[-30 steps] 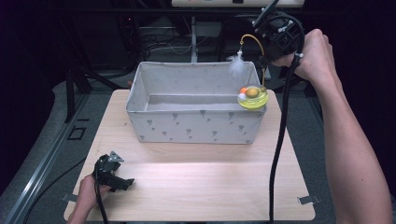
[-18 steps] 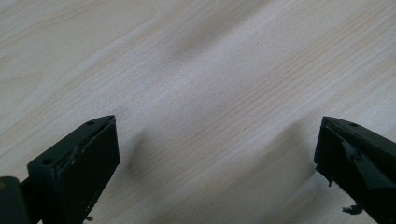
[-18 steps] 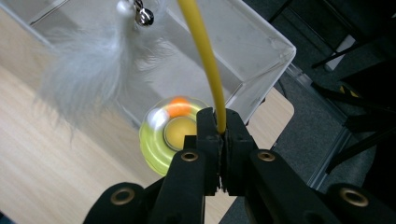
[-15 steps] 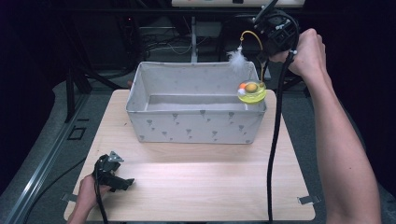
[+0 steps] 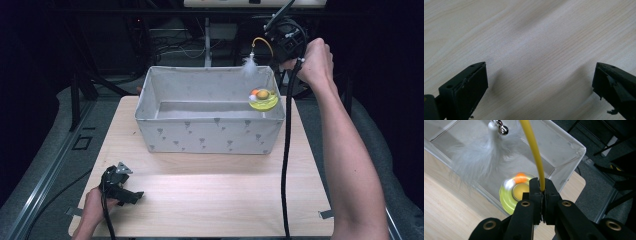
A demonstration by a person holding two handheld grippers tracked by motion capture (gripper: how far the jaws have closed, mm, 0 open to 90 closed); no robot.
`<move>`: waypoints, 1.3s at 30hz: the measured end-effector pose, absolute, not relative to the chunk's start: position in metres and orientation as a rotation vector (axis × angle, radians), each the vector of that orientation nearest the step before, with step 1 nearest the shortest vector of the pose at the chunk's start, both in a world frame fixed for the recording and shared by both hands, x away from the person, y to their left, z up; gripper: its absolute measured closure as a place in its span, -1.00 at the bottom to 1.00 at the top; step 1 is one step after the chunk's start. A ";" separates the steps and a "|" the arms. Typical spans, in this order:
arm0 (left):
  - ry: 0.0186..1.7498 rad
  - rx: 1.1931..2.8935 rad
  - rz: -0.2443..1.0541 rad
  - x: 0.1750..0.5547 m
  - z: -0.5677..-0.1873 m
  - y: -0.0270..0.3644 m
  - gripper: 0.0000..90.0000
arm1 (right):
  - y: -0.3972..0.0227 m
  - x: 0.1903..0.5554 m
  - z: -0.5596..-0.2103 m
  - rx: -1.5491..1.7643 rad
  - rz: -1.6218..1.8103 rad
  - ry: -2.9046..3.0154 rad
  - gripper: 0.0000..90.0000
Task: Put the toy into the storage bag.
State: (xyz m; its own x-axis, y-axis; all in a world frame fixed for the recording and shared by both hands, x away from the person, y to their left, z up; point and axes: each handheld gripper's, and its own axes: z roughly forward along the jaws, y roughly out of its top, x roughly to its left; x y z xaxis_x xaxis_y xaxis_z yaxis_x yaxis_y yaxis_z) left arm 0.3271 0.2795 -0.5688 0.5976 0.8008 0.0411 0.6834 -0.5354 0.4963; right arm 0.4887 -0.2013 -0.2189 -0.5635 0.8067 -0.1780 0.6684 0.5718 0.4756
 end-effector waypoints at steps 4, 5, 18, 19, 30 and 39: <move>1.186 2.393 0.368 0.327 -0.569 0.280 -1.00 | -0.199 0.495 -0.229 1.199 0.498 2.441 0.96; 1.185 2.394 0.367 0.327 -0.569 0.280 -1.00 | -0.199 0.496 -0.232 1.202 0.502 2.441 0.97; 1.183 2.394 0.367 0.327 -0.569 0.280 -1.00 | -0.193 0.509 -0.271 1.219 0.497 2.509 0.97; 1.184 2.393 0.369 0.327 -0.569 0.280 -1.00 | -0.193 0.509 -0.273 1.217 0.487 2.511 0.97; 1.186 2.396 0.368 0.327 -0.569 0.280 -1.00 | -0.194 0.509 -0.293 1.235 0.498 2.548 0.97; 1.187 2.391 0.373 0.326 -0.569 0.280 -0.99 | -0.196 0.506 -0.313 1.224 0.427 2.595 0.97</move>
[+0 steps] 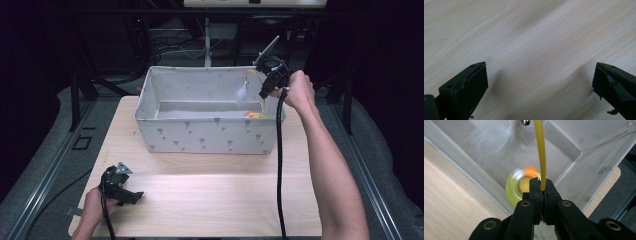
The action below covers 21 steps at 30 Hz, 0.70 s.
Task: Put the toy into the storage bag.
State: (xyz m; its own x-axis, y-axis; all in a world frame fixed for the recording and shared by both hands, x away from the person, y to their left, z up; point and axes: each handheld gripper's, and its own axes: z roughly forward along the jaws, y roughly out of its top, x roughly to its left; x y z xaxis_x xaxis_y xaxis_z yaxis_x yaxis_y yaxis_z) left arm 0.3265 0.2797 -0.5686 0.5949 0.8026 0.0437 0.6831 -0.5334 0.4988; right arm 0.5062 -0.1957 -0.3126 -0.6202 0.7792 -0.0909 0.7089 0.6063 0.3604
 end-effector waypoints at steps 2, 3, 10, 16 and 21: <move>1.185 2.394 0.371 0.327 -0.569 0.280 -0.99 | -0.197 0.506 -0.318 1.221 0.410 2.602 0.97; 1.185 2.393 0.371 0.327 -0.569 0.280 -1.00 | -0.198 0.505 -0.321 1.229 0.410 2.607 0.97; 1.185 2.395 0.368 0.327 -0.569 0.280 -1.00 | -0.205 0.503 -0.337 1.246 0.399 2.635 0.97; 1.185 2.396 0.370 0.327 -0.569 0.280 -0.99 | -0.208 0.503 -0.349 1.257 0.371 2.654 0.97; 1.185 2.397 0.367 0.327 -0.569 0.279 -0.99 | -0.209 0.503 -0.358 1.274 0.352 2.674 0.97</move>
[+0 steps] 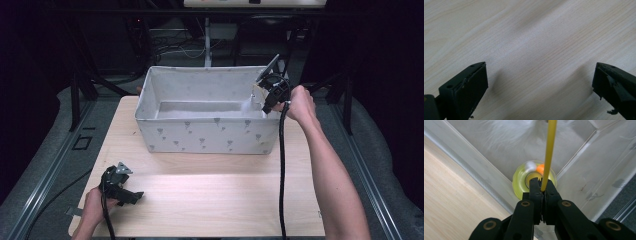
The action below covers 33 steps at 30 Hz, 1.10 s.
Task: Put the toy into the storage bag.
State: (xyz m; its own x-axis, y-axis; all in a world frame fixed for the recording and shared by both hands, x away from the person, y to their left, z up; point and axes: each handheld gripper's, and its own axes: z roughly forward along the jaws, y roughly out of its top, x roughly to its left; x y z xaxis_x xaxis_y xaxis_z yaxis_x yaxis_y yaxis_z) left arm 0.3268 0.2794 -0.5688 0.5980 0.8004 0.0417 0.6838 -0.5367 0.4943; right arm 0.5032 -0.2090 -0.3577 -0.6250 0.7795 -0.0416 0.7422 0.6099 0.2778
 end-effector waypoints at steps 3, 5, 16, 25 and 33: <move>1.185 2.395 0.371 0.327 -0.569 0.279 -1.00 | -0.210 0.504 -0.364 1.287 0.342 2.682 0.97; 1.185 2.396 0.368 0.327 -0.569 0.280 -0.99 | -0.211 0.505 -0.369 1.296 0.328 2.688 0.97; 1.186 2.400 0.366 0.327 -0.569 0.280 -0.99 | -0.215 0.509 -0.386 1.371 0.283 2.725 0.94; 1.183 2.403 0.371 0.327 -0.570 0.279 -0.99 | -0.223 0.501 -0.359 1.394 0.426 2.659 0.56; 1.185 2.403 0.368 0.327 -0.570 0.279 -0.99 | -0.223 0.490 -0.332 1.385 0.531 2.630 0.12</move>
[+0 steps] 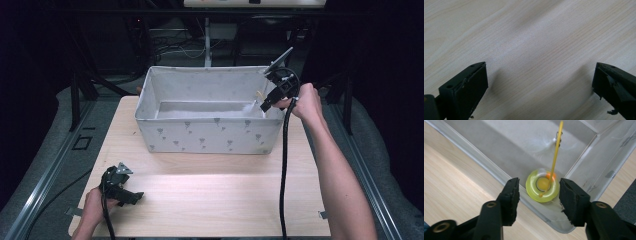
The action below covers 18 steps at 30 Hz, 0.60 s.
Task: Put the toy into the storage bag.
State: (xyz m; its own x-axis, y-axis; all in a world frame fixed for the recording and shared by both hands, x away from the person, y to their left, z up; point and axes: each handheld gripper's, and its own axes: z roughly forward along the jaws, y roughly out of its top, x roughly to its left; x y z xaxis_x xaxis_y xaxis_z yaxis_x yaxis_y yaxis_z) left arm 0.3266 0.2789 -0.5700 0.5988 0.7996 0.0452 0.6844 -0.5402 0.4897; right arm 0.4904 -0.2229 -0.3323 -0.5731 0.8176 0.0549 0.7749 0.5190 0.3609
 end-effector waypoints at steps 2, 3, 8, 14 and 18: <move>1.182 2.405 0.371 0.327 -0.570 0.278 -0.99 | -0.221 0.486 -0.325 1.370 0.555 2.630 0.03; 1.183 2.405 0.369 0.327 -0.570 0.278 -1.00 | -0.220 0.484 -0.323 1.366 0.558 2.633 -0.01; 1.182 2.406 0.366 0.327 -0.571 0.278 -0.99 | -0.208 0.470 -0.309 1.303 0.562 2.634 -0.37; 1.180 2.404 0.368 0.326 -0.570 0.278 -1.00 | -0.194 0.454 -0.300 1.212 0.586 2.648 -0.60; 1.180 2.402 0.370 0.326 -0.570 0.278 -1.00 | -0.186 0.439 -0.295 1.143 0.620 2.672 -0.66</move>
